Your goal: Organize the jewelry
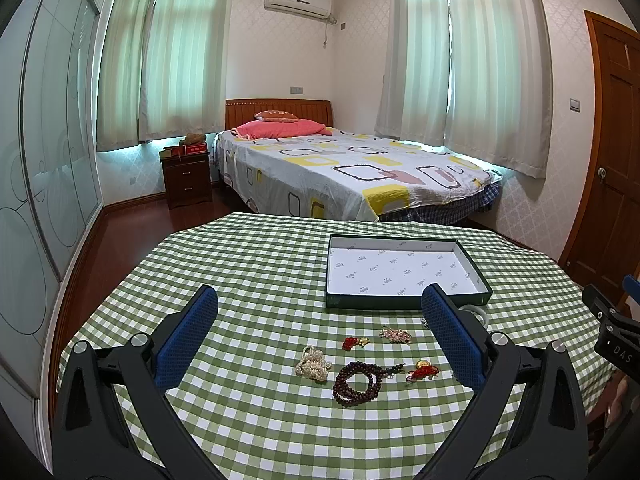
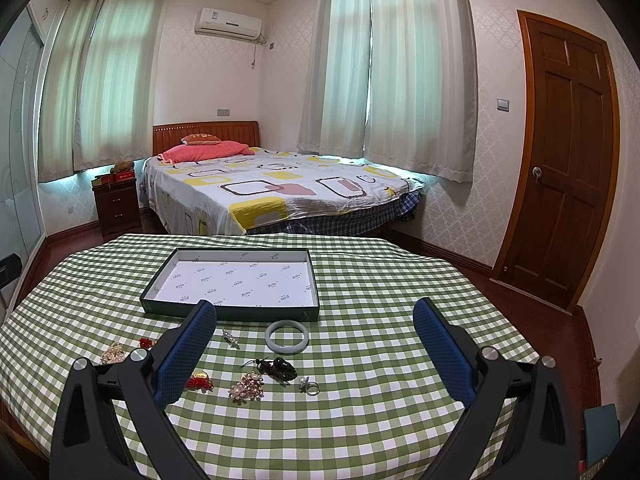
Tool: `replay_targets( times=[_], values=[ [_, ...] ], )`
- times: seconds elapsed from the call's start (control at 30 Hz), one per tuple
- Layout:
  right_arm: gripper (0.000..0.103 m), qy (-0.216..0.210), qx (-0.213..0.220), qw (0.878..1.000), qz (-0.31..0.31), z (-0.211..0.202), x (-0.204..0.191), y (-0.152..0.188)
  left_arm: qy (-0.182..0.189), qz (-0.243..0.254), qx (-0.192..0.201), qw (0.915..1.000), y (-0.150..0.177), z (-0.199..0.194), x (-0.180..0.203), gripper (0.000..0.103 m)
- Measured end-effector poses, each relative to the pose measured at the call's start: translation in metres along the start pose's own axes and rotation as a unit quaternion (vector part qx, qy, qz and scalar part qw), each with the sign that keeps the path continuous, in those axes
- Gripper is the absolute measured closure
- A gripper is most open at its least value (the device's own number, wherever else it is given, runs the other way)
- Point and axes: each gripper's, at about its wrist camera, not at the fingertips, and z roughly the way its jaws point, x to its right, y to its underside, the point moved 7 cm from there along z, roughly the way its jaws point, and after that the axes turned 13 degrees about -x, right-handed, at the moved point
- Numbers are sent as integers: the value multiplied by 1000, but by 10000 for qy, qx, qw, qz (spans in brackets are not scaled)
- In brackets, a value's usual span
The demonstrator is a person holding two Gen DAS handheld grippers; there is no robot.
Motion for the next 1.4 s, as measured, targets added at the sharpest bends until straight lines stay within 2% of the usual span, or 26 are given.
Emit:
replay_targets(
  times=[1.4],
  values=[
    [7, -13, -30, 10000, 9, 1, -3, 3, 11, 23, -110, 9999, 7, 6, 3, 4]
  ],
)
